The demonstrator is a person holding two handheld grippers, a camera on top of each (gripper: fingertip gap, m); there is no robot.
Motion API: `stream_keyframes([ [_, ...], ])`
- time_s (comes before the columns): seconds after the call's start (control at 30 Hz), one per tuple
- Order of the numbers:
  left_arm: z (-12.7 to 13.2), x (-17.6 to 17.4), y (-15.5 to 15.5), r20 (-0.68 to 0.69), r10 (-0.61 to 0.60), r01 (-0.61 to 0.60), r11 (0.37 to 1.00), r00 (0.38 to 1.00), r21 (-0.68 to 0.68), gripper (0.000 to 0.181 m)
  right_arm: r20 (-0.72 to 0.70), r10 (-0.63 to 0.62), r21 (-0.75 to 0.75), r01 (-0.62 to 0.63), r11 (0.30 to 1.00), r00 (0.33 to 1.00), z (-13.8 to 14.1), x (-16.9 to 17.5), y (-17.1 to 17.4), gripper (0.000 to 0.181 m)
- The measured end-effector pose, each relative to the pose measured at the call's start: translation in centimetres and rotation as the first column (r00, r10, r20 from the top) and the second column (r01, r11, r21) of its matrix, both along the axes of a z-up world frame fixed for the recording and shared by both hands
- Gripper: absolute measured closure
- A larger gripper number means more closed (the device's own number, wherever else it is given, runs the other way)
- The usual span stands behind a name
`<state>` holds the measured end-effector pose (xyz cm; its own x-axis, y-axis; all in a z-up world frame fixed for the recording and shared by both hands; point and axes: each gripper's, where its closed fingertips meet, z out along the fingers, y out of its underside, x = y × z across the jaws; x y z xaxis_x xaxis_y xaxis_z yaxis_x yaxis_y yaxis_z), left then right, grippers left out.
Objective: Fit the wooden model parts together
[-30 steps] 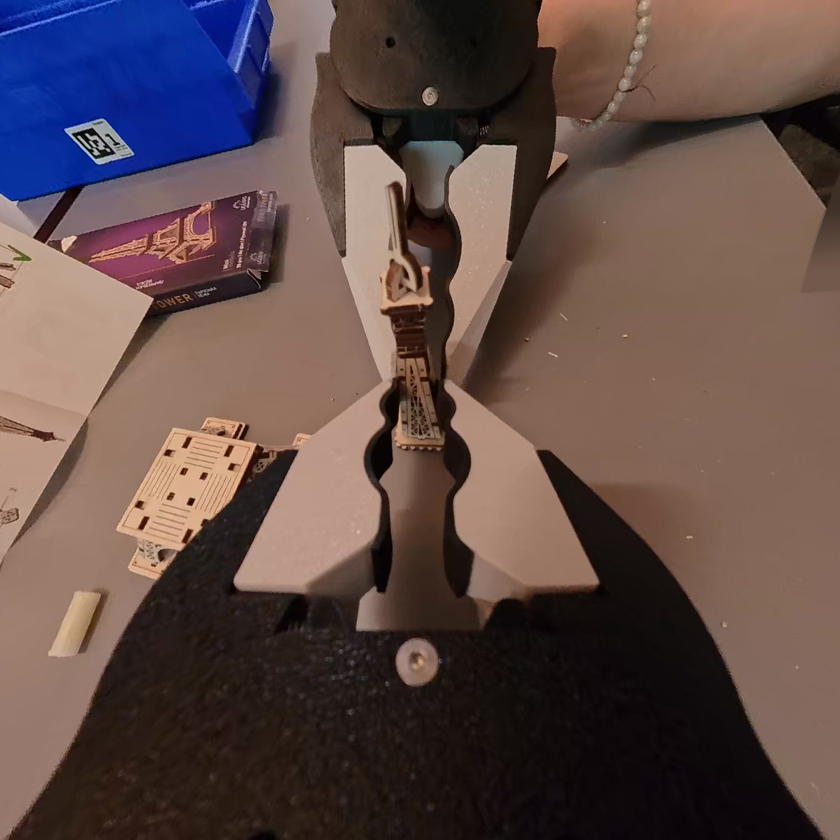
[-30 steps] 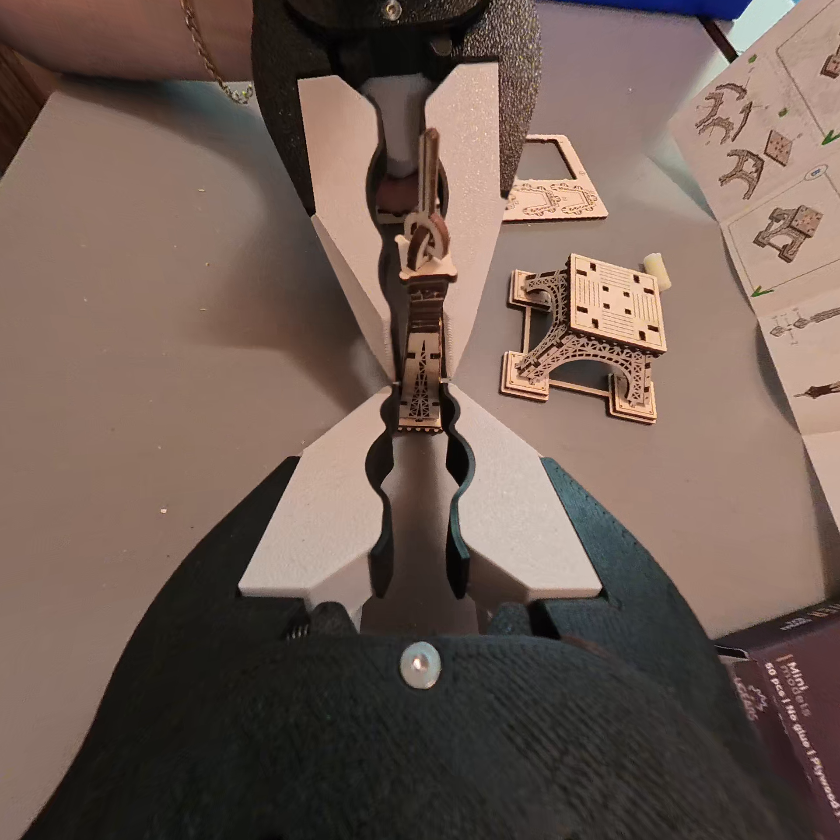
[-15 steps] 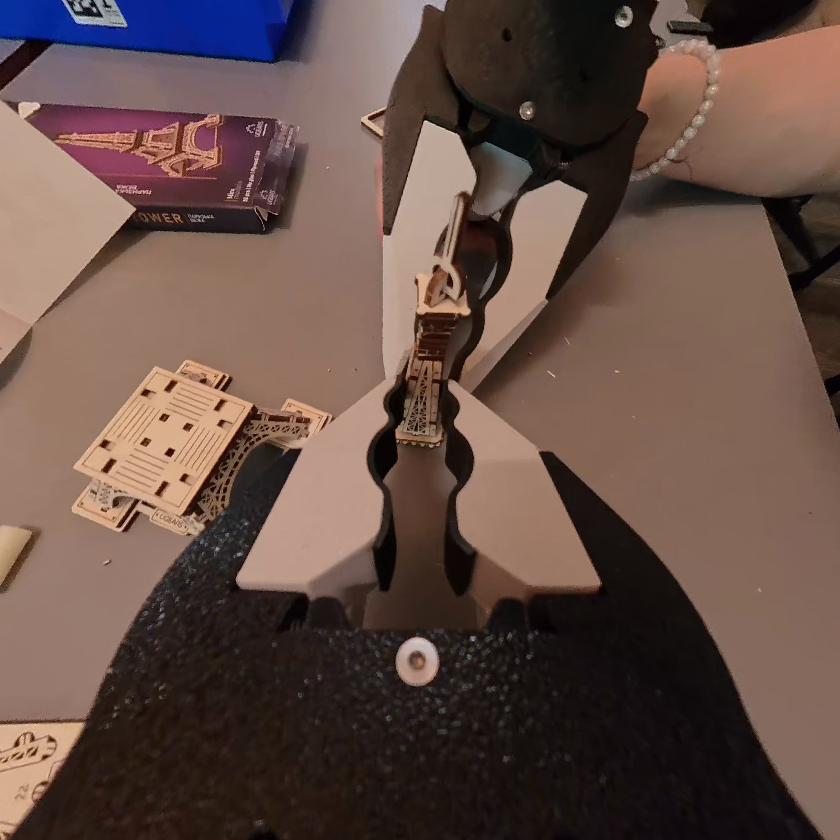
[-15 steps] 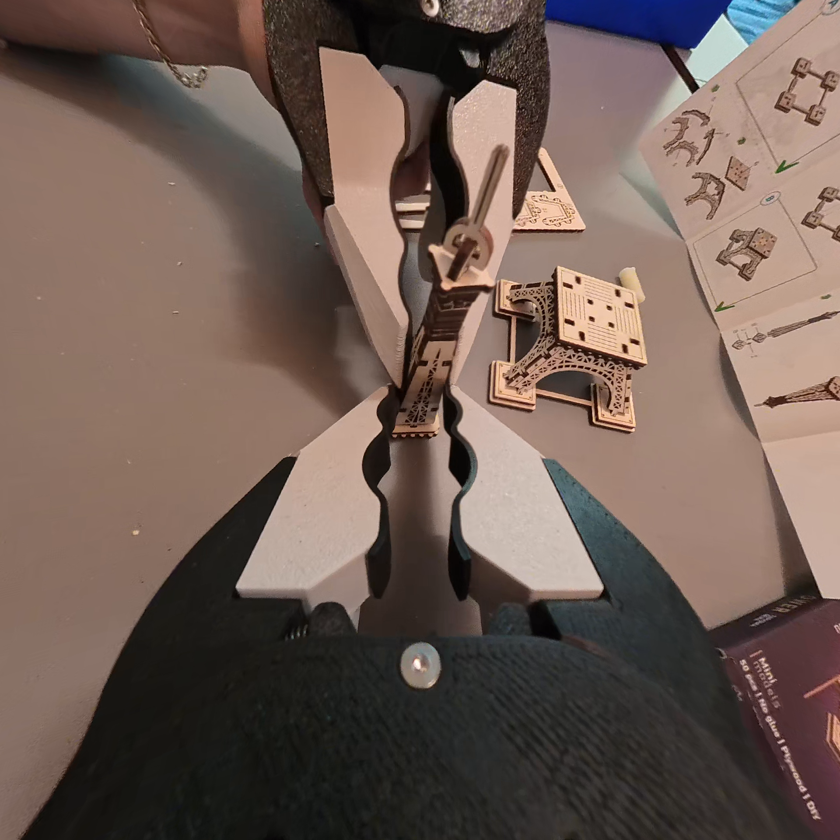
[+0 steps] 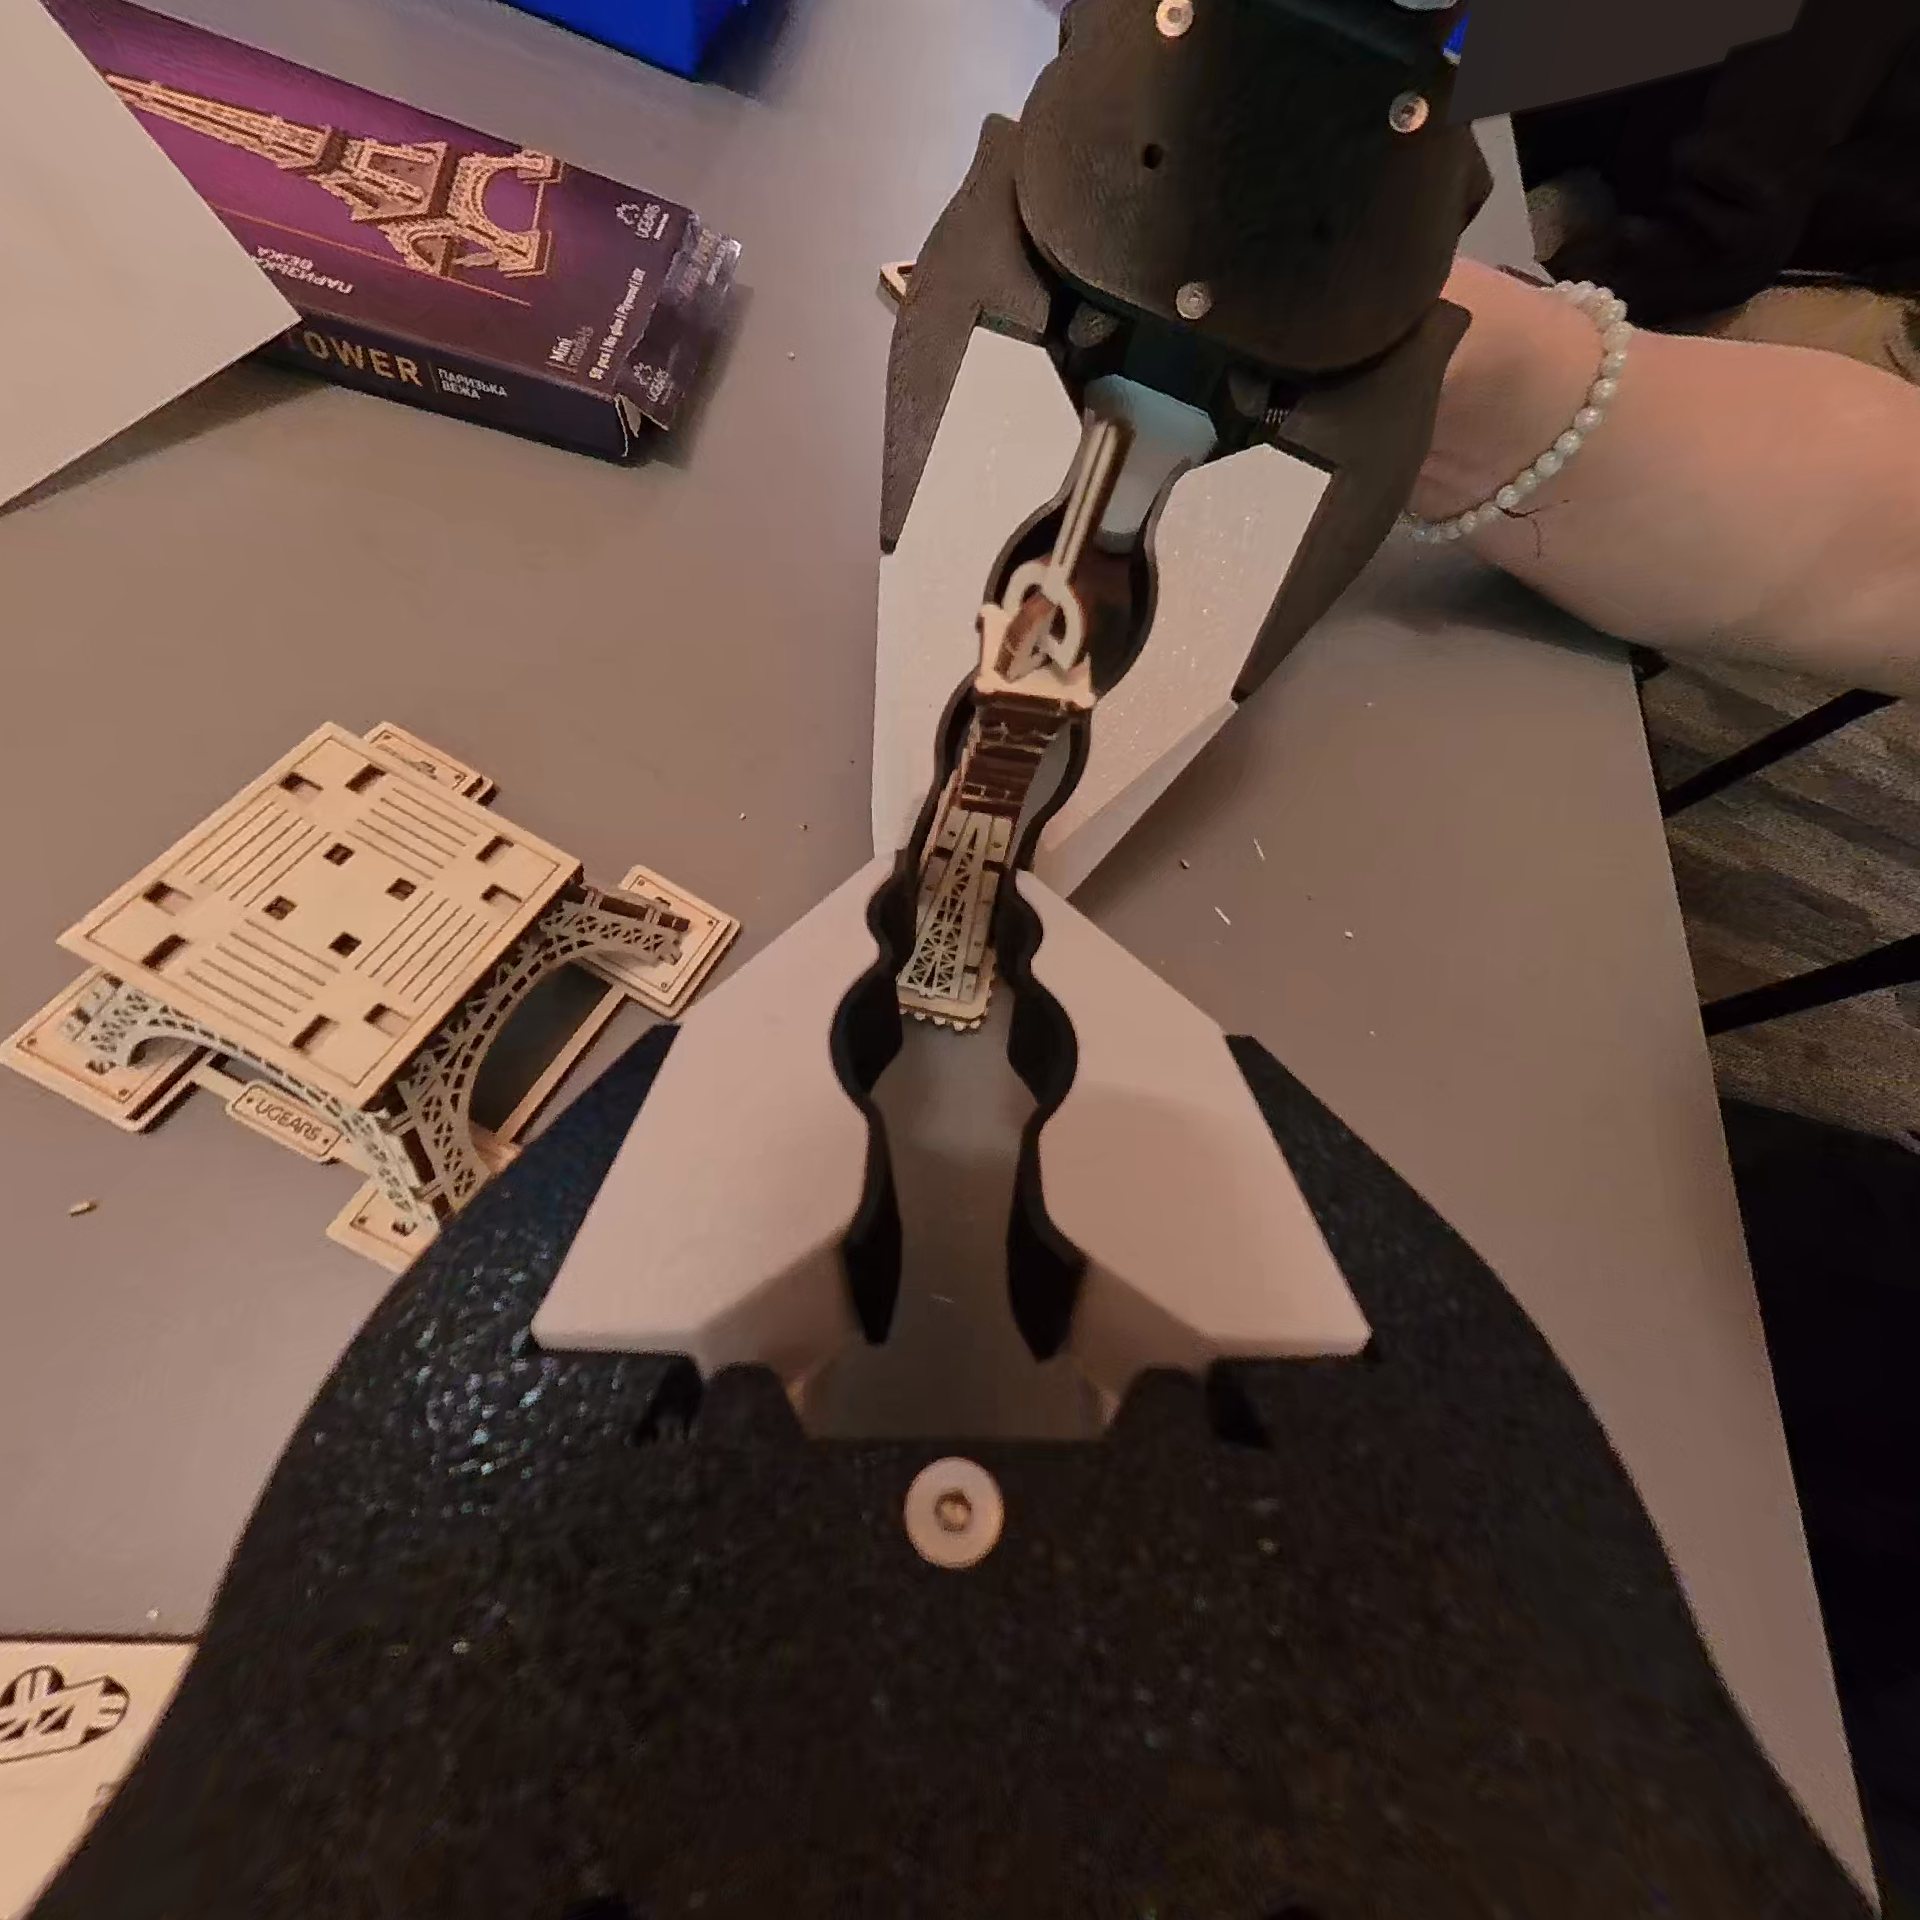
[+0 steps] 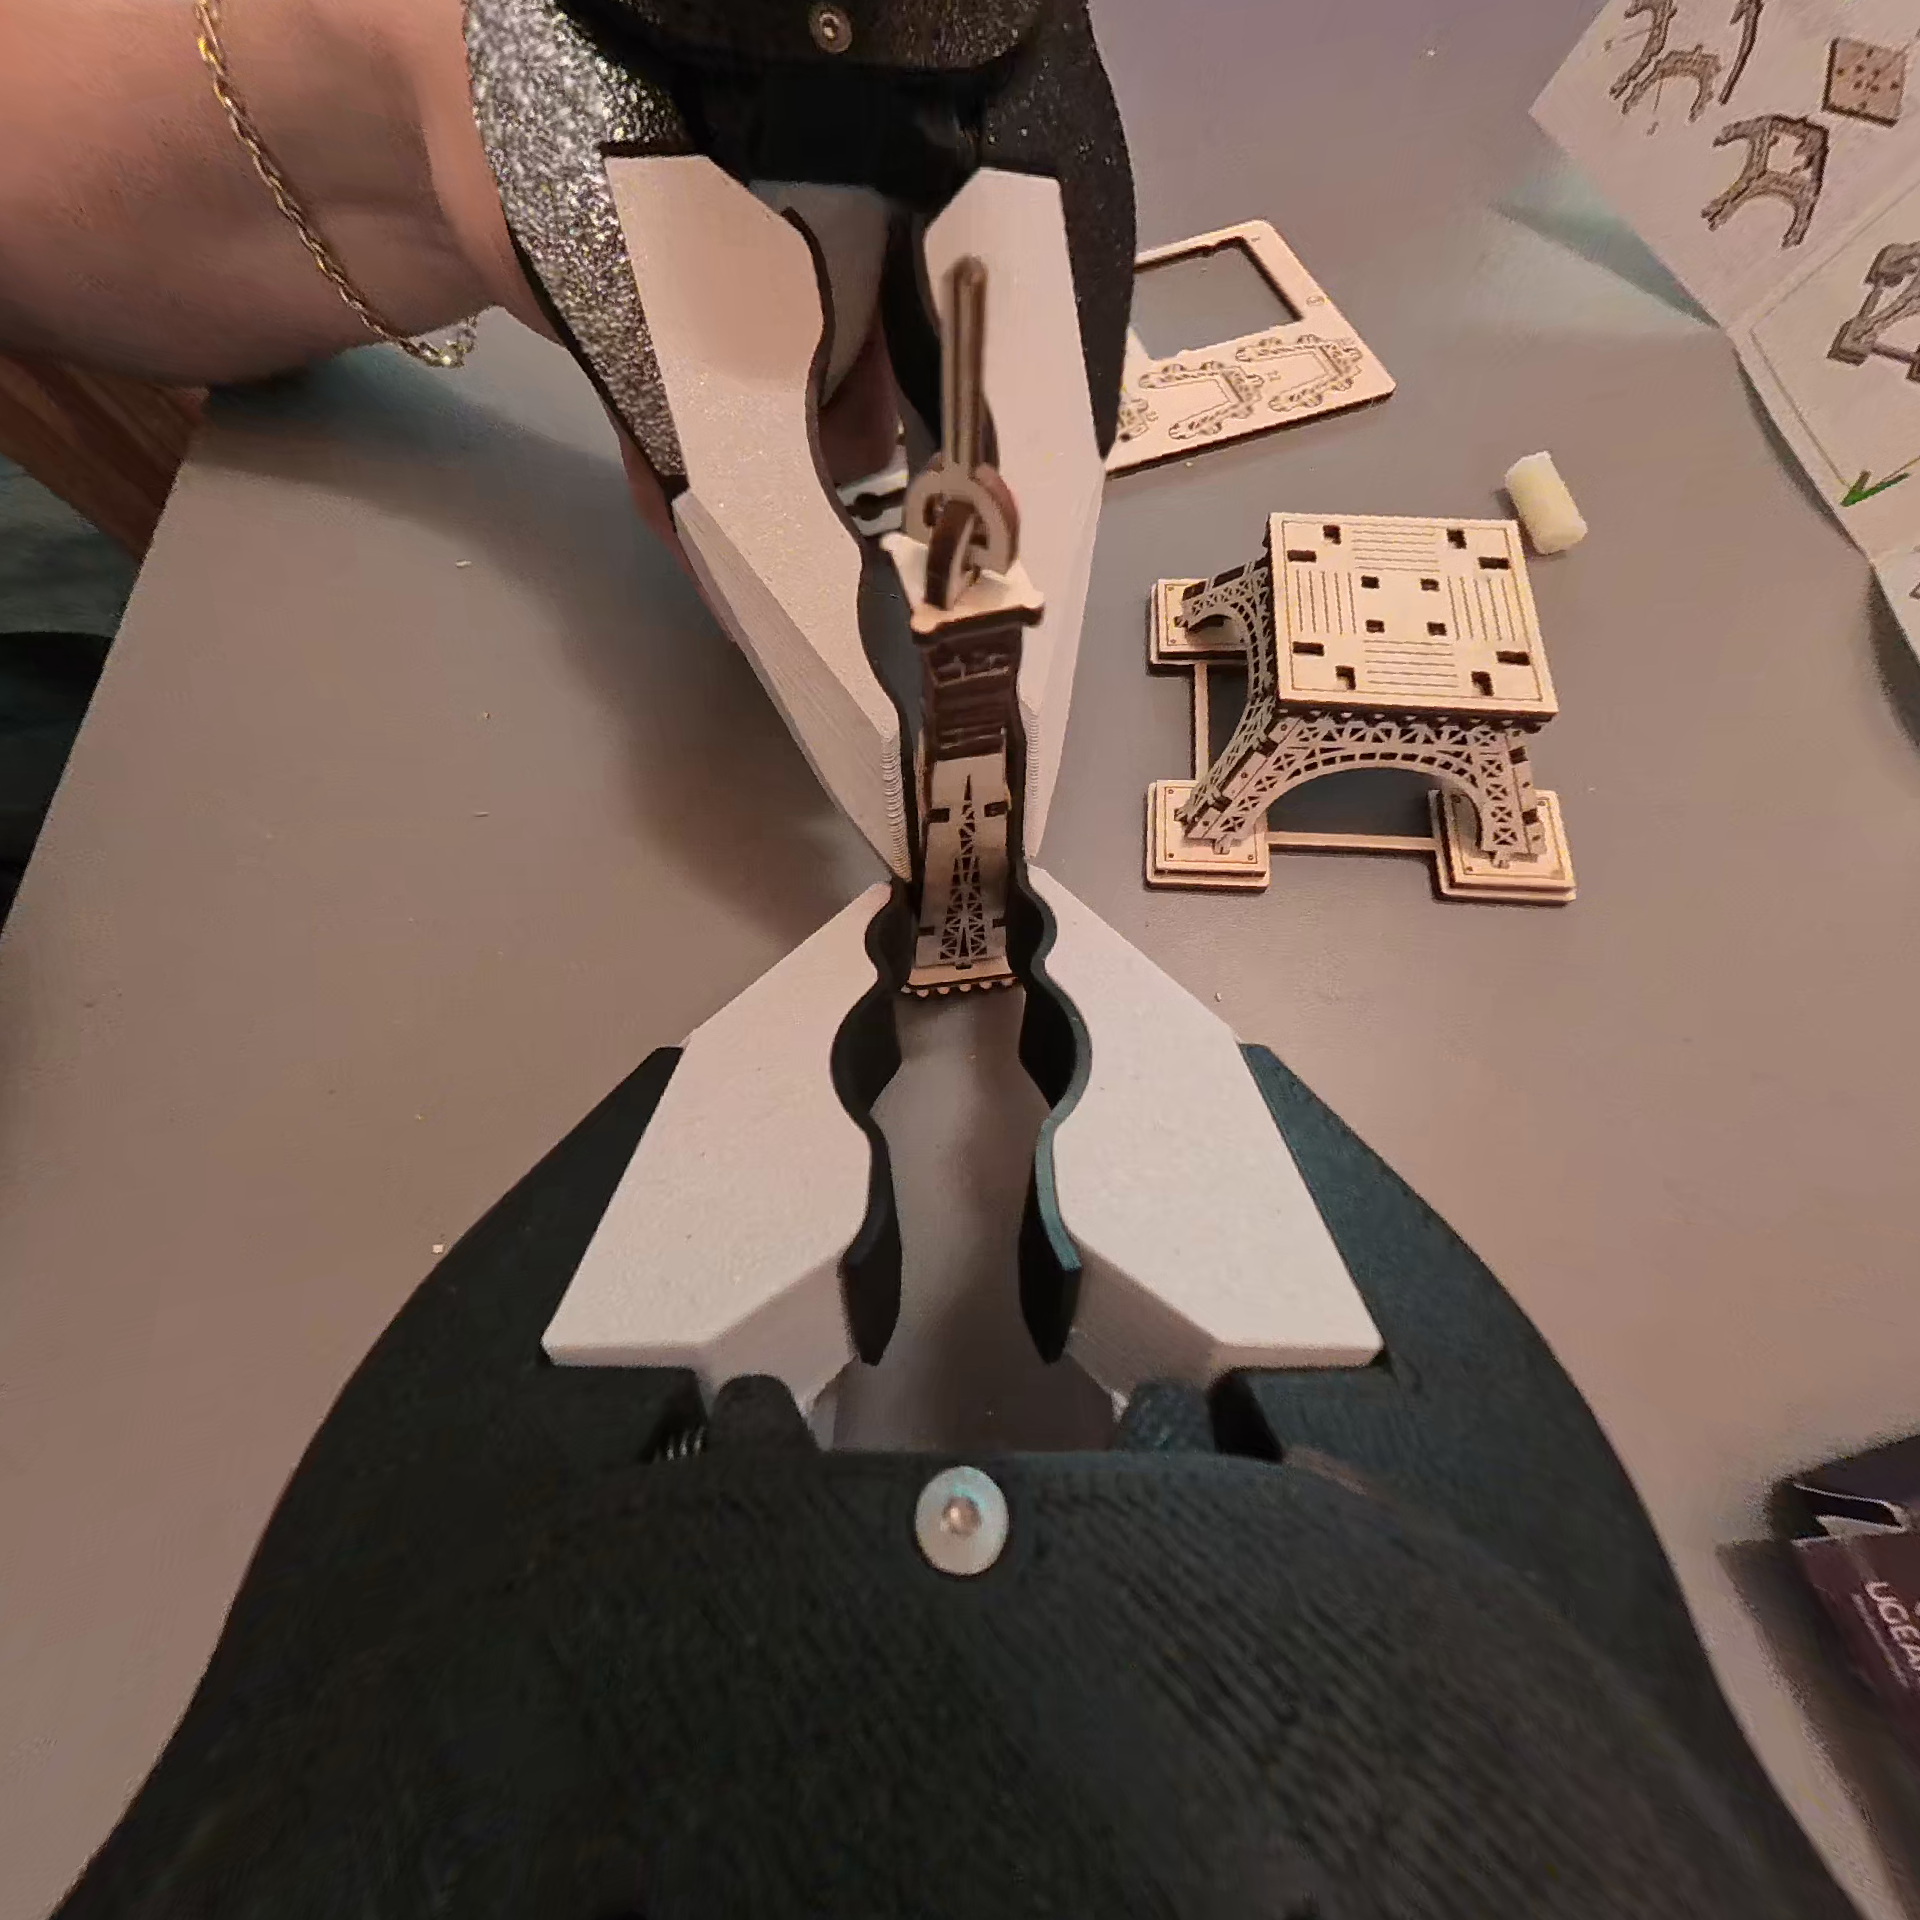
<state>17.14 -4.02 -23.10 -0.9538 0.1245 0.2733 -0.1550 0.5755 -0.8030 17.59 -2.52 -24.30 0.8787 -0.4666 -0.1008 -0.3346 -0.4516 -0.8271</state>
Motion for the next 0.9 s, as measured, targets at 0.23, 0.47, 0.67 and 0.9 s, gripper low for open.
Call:
stream_keyframes([
  [0.23, -0.16, 0.1, -0.08, -0.096, 0.036, -0.038, 0.999, 0.995, -0.013, 0.167, -0.057, -0.016, 0.01, 0.016, 1.0, 0.998, -0.22, -0.01, 0.01, 0.164],
  [0.47, -0.13, 0.0, 0.0, 0.111, -0.02, 0.025, 0.999, 0.994, -0.046, 0.167, 0.06, 0.004, -0.044, -0.002, 0.999, 0.998, -0.18, -0.03, 0.02, 0.164],
  [0.67, -0.18, -0.22, 0.08, 0.255, -0.037, 0.057, 0.996, 0.966, -0.072, 0.167, 0.182, 0.01, -0.115, 0.011, 0.993, 0.983, -0.27, -0.09, 0.02, 0.163],
  [0.9, -0.24, -0.45, 0.17, 0.33, -0.029, 0.059, 0.995, 0.944, -0.082, 0.167, 0.257, 0.01, -0.164, 0.034, 0.986, 0.966, -0.45, -0.17, 0.03, 0.162],
])
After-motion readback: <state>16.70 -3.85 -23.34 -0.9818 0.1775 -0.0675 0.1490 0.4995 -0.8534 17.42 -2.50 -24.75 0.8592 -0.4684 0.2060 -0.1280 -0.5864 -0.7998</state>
